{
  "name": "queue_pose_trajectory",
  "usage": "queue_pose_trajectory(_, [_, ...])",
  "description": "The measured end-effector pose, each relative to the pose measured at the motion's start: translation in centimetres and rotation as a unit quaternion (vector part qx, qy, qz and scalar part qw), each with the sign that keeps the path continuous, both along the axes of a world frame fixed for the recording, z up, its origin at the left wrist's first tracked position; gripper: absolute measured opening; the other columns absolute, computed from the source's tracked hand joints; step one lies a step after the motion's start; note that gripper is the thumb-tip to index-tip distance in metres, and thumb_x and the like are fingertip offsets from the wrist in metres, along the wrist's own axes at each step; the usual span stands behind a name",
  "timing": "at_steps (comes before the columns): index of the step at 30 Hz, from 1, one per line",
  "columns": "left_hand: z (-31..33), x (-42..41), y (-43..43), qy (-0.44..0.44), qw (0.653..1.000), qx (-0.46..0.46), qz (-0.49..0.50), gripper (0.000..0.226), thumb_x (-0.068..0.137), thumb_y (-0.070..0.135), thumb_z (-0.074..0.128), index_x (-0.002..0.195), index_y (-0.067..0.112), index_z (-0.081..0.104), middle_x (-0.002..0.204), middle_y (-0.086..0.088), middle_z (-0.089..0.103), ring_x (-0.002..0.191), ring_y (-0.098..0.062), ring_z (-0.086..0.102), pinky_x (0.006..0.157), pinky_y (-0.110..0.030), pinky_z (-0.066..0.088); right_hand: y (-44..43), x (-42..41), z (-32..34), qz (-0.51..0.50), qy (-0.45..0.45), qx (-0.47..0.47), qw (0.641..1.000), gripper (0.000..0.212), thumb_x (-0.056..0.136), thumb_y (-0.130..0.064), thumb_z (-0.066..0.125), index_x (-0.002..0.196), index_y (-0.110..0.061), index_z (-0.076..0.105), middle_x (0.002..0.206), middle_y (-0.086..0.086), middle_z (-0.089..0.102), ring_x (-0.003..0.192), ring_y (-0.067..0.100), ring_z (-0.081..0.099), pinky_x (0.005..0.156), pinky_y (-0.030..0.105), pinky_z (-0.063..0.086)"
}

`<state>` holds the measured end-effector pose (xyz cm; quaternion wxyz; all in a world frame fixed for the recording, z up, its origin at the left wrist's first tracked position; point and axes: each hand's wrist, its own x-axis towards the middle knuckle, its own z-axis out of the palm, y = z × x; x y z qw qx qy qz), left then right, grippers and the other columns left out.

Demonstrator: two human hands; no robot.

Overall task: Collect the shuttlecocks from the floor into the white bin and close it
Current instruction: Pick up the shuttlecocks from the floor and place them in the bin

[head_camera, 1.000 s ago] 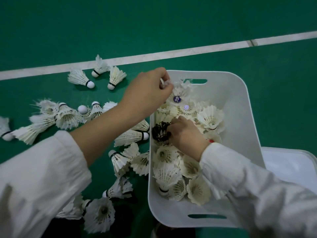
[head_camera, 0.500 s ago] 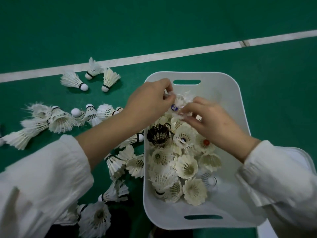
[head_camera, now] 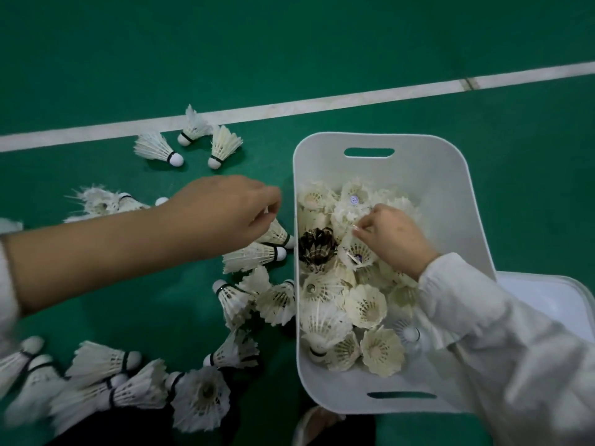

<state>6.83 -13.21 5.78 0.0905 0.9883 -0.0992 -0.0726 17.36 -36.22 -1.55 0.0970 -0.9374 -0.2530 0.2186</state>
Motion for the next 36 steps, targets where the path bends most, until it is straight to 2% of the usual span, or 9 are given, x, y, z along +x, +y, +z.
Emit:
queue_pose_trajectory(5, [0.5, -1.6, 1.9, 0.044, 0.998, 0.046, -0.007, 0.018, 0.093, 0.036, 0.035, 0.099, 0.026, 0.049, 0.094, 0.008, 0.057, 0.084, -0.016, 0.052, 0.063, -0.030, 0.042, 1.0, -0.8, 3.9, 0.048, -0.030, -0.048, 0.997, 0.034, 0.092, -0.030, 0.049, 0.122, -0.017, 0.056, 0.125, 0.006, 0.048, 0.112, 0.024, 0.051, 0.096, 0.034, 0.041])
queue_pose_trajectory(11, [1.4, -3.0, 4.6, 0.036, 0.998, 0.050, 0.020, 0.023, 0.094, 0.035, 0.036, 0.101, 0.022, 0.053, 0.096, 0.003, 0.060, 0.083, -0.019, 0.053, 0.066, -0.030, 0.045, 5.6, -4.3, 11.3, 0.163, -0.085, -0.008, 0.983, 0.025, 0.093, -0.029, 0.047, 0.110, -0.019, 0.061, 0.109, 0.002, 0.058, 0.097, 0.021, 0.058, 0.078, 0.029, 0.041])
queue_pose_trajectory(14, [1.6, -4.4, 7.2, 0.021, 0.998, 0.043, 0.049, 0.022, 0.093, 0.035, 0.037, 0.100, 0.021, 0.053, 0.095, 0.001, 0.061, 0.082, -0.021, 0.054, 0.063, -0.030, 0.042, 9.5, -6.5, 13.0, 0.242, -0.094, -0.005, 0.966, 0.025, 0.093, -0.027, 0.046, 0.112, -0.017, 0.059, 0.111, 0.004, 0.057, 0.102, 0.023, 0.056, 0.083, 0.031, 0.041])
queue_pose_trajectory(16, [1.2, -6.0, 9.3, 0.019, 0.996, 0.043, 0.075, 0.022, 0.093, 0.035, 0.038, 0.100, 0.021, 0.054, 0.095, 0.001, 0.062, 0.083, -0.021, 0.056, 0.060, -0.029, 0.039, 12.2, -7.7, 12.5, 0.286, -0.096, -0.008, 0.953, 0.026, 0.093, -0.025, 0.045, 0.113, -0.014, 0.058, 0.111, 0.007, 0.056, 0.104, 0.026, 0.055, 0.087, 0.036, 0.045])
queue_pose_trajectory(21, [-2.2, -10.2, 14.8, 0.036, 0.983, 0.006, 0.181, 0.019, 0.091, 0.031, 0.042, 0.092, 0.019, 0.057, 0.088, -0.003, 0.065, 0.074, -0.022, 0.055, 0.059, -0.030, 0.042, 17.7, -9.6, 6.6, 0.322, -0.059, -0.064, 0.943, 0.024, 0.088, -0.010, 0.046, 0.109, -0.010, 0.057, 0.109, 0.010, 0.055, 0.102, 0.030, 0.054, 0.083, 0.043, 0.049])
queue_pose_trajectory(25, [-6.1, -12.9, 17.0, 0.069, 0.965, -0.024, 0.252, 0.017, 0.091, 0.028, 0.044, 0.093, 0.018, 0.058, 0.088, -0.005, 0.064, 0.073, -0.022, 0.053, 0.058, -0.031, 0.042, 19.2, -9.9, 1.5, 0.349, -0.032, -0.121, 0.929, 0.032, 0.085, -0.002, 0.047, 0.114, -0.013, 0.055, 0.113, 0.008, 0.052, 0.108, 0.027, 0.050, 0.086, 0.040, 0.047])
queue_pose_trajectory(31, [-10.3, -14.8, 18.1, 0.080, 0.945, -0.073, 0.309, 0.020, 0.091, 0.027, 0.044, 0.095, 0.016, 0.060, 0.089, -0.007, 0.065, 0.078, -0.025, 0.057, 0.066, -0.036, 0.050, 19.6, -10.2, -2.6, 0.445, -0.040, -0.192, 0.874, 0.037, 0.087, -0.002, 0.048, 0.123, -0.009, 0.050, 0.120, 0.008, 0.046, 0.109, 0.025, 0.042, 0.085, 0.036, 0.044])
queue_pose_trajectory(34, [-11.5, -15.2, 17.8, 0.091, 0.943, -0.083, 0.310, 0.020, 0.091, 0.026, 0.044, 0.098, 0.016, 0.060, 0.090, -0.005, 0.066, 0.078, -0.023, 0.057, 0.065, -0.034, 0.049, 20.0, -9.8, -3.3, 0.442, -0.049, -0.207, 0.871, 0.028, 0.087, 0.001, 0.047, 0.113, -0.006, 0.055, 0.111, 0.009, 0.048, 0.107, 0.026, 0.044, 0.083, 0.034, 0.044])
queue_pose_trajectory(36, [-12.0, -15.4, 17.8, 0.083, 0.947, -0.073, 0.302, 0.020, 0.090, 0.025, 0.044, 0.098, 0.017, 0.060, 0.093, -0.004, 0.067, 0.082, -0.024, 0.059, 0.068, -0.036, 0.050, 20.6, -9.7, -3.1, 0.420, -0.054, -0.177, 0.888, 0.020, 0.087, -0.001, 0.049, 0.103, -0.006, 0.058, 0.099, 0.007, 0.048, 0.103, 0.026, 0.048, 0.080, 0.035, 0.045])
